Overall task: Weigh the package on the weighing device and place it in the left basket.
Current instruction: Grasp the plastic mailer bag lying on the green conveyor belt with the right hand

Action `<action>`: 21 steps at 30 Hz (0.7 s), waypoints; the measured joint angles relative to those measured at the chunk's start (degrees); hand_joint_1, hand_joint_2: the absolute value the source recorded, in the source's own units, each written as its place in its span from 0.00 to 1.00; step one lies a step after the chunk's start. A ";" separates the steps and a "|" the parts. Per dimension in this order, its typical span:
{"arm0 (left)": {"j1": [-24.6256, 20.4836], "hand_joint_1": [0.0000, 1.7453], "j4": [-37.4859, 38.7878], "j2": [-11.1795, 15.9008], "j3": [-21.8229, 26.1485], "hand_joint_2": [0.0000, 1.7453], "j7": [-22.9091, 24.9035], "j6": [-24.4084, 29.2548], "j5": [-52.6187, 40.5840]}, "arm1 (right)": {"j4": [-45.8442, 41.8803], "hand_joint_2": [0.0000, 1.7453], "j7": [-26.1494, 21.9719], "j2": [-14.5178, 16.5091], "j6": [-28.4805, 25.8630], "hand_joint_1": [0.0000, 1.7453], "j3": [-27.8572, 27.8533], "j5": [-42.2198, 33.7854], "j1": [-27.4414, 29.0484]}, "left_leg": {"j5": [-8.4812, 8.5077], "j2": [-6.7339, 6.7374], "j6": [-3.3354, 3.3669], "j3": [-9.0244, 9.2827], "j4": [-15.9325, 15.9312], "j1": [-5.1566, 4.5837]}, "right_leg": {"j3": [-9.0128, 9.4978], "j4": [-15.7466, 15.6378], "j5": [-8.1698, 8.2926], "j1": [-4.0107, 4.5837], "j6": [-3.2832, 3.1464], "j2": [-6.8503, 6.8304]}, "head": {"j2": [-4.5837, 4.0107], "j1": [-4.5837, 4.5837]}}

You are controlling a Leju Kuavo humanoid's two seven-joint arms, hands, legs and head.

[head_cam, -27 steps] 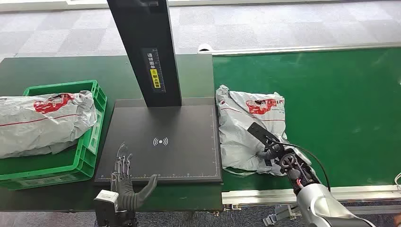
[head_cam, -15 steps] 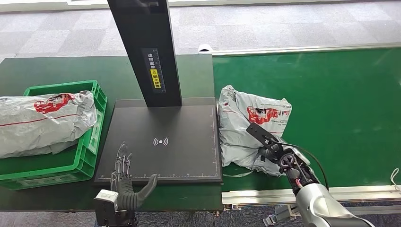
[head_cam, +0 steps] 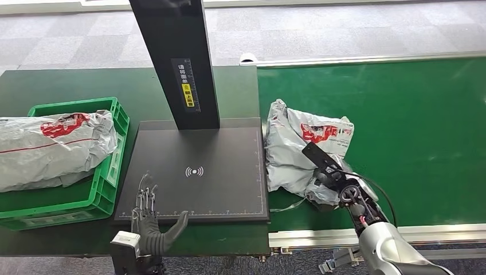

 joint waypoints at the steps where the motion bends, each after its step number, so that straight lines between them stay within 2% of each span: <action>1: 0.26 0.00 -0.71 0.08 0.20 1.00 -0.01 0.21 -0.15 | -0.46 1.00 -1.78 -0.09 -1.11 1.00 -0.20 -0.30 -0.28 | 0.00 0.00 0.00 -0.01 0.00 0.00 | -0.01 0.01 0.01 0.00 0.00 0.01 | 0.00 0.01; 4: 1.81 0.00 -4.45 0.60 1.81 1.00 -0.01 1.41 -1.45 | -4.66 1.00 -7.44 -0.52 -2.60 1.00 -0.76 -2.50 -0.79 | 0.01 0.03 -0.01 -0.07 0.00 0.00 | -0.10 0.02 0.03 0.00 -0.01 0.04 | 0.00 0.01; 7: 3.27 0.00 -9.32 1.65 4.60 1.00 -0.01 3.04 -3.32 | -14.37 1.00 -10.95 -1.05 -1.10 1.00 -0.91 -6.64 -0.11 | 0.01 0.01 -0.02 -0.10 0.00 0.01 | -0.15 0.02 0.01 0.03 -0.02 0.04 | 0.00 -0.01; 11: 4.00 0.00 -12.83 2.36 8.25 1.00 -0.01 2.96 -4.11 | -25.21 1.00 -10.65 -1.23 2.45 1.00 0.80 -11.16 1.46 | 0.01 0.03 -0.02 -0.12 -0.02 0.05 | -0.16 0.02 0.00 0.07 -0.03 0.05 | 0.00 0.00; 14: 3.71 0.00 -14.08 2.26 11.37 1.00 -0.01 1.91 -4.88 | -29.50 1.00 -10.70 -0.91 4.27 1.00 3.49 -13.74 2.12 | 0.02 0.05 -0.03 -0.12 -0.03 0.05 | -0.15 0.02 0.00 0.07 -0.04 0.06 | 0.00 0.01; 21: 0.69 0.00 -14.16 0.91 16.14 1.00 -0.01 -1.53 -6.75 | -29.24 1.00 -9.90 4.02 7.42 1.00 11.89 -16.11 2.02 | 0.09 0.06 -0.12 -0.08 -0.03 0.07 | -0.14 0.04 0.02 0.09 -0.05 0.05 | 0.00 0.00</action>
